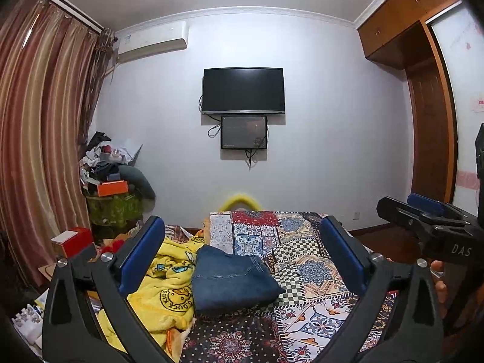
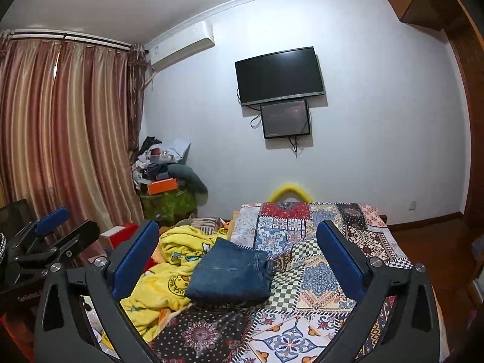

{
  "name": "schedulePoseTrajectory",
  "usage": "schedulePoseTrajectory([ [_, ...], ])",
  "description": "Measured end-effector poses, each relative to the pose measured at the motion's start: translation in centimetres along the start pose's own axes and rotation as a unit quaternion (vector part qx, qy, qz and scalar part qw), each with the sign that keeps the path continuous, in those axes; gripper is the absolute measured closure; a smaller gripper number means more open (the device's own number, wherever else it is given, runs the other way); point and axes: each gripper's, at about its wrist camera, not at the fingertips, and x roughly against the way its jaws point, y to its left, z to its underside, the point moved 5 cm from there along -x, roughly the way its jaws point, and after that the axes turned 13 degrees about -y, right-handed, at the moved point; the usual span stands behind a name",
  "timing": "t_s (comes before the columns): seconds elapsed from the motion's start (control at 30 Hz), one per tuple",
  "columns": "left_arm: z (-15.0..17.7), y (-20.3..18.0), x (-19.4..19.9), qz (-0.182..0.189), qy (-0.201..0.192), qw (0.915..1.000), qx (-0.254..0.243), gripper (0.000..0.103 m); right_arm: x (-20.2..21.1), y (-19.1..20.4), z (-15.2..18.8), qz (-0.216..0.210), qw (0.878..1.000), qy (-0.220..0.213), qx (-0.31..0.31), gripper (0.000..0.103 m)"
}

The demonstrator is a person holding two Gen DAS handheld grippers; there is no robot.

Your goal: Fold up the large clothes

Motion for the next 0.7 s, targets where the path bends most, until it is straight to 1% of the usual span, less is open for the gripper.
schedulePoseTrajectory([
  [0.33, 0.6, 0.3, 0.0, -0.005, 0.000, 1.0000, 0.002, 0.000, 0.6, 0.3, 0.5, 0.001, 1.000, 0.000, 0.007, 0.000],
  [0.7, 1.1, 0.4, -0.2, -0.005, 0.006, 0.9999, 0.006, 0.000, 0.8, 0.6, 0.3, 0.003, 1.000, -0.004, 0.019, 0.000],
])
